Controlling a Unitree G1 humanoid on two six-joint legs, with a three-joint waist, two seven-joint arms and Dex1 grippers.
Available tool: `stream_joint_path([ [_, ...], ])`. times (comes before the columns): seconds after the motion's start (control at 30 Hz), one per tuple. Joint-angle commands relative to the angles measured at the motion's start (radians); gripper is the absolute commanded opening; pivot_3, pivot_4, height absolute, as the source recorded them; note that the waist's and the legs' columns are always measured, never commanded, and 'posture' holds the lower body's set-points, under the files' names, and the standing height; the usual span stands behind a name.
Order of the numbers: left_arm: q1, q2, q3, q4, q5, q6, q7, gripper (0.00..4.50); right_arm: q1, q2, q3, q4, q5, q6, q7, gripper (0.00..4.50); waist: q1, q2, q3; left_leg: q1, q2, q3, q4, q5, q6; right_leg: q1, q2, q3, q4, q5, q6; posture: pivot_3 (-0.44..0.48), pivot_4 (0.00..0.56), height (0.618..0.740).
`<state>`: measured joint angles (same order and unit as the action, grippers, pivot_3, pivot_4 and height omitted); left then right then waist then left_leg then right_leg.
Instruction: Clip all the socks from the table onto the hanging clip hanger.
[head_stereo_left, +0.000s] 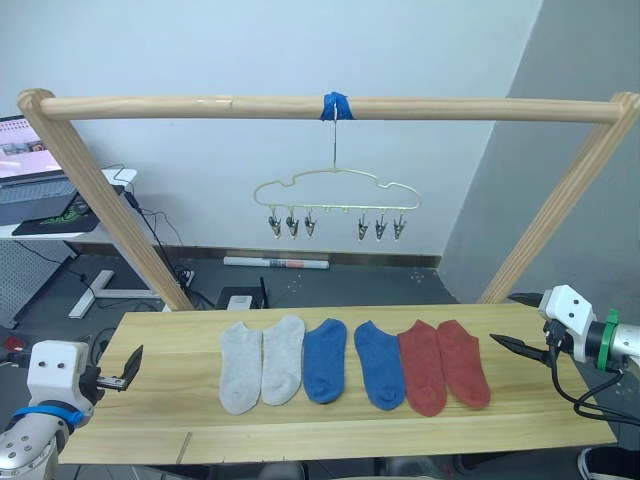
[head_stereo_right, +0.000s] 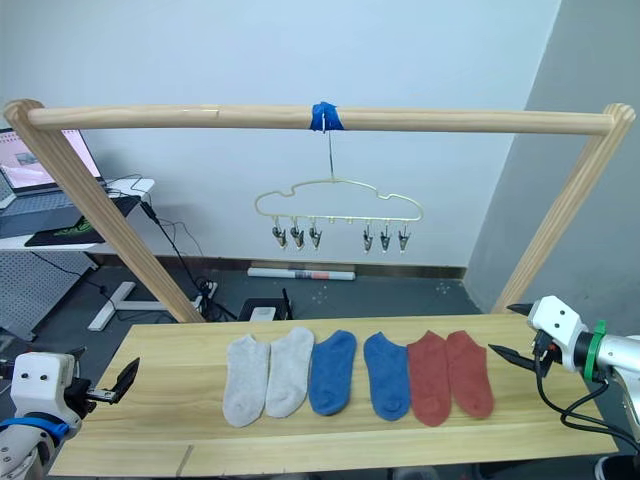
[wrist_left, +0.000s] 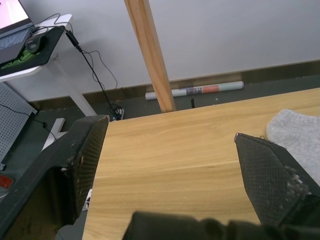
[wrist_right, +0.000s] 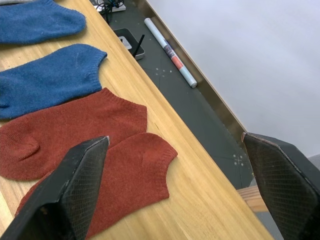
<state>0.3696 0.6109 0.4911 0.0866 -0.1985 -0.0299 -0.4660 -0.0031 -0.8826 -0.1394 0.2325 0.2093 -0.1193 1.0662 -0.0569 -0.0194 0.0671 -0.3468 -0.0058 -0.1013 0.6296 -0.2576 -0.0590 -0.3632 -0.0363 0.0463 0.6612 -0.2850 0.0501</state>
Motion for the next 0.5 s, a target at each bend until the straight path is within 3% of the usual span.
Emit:
stream_joint_path([
  [0.03,-0.010,0.002,0.052,-0.002,-0.019,-0.012,0.014,4.50,-0.022,-0.014,-0.012,0.006,-0.005,-0.020,0.007,4.47,0.001,0.000,-0.001,0.000,0.000,0.000,0.000,0.000,0.000,0.000,0.000,0.000,0.000,0.000,0.000,-0.036,0.000,0.739],
  [0.23,-0.014,0.006,0.068,0.000,-0.089,0.010,-0.057,4.50,-0.030,-0.012,-0.010,0.027,-0.009,-0.037,0.012,4.47,0.002,0.000,-0.001,0.000,0.000,0.000,0.000,0.000,0.000,0.000,0.000,0.000,0.000,0.000,0.000,-0.036,0.000,0.739],
  [0.5,0.000,-0.010,0.048,0.002,-0.084,-0.135,-0.109,4.50,-0.034,-0.003,-0.008,0.033,-0.016,-0.053,0.003,4.47,0.002,0.000,-0.002,0.000,0.000,0.001,0.000,0.000,0.000,0.000,0.000,0.000,0.000,0.000,0.000,-0.042,0.000,0.739],
])
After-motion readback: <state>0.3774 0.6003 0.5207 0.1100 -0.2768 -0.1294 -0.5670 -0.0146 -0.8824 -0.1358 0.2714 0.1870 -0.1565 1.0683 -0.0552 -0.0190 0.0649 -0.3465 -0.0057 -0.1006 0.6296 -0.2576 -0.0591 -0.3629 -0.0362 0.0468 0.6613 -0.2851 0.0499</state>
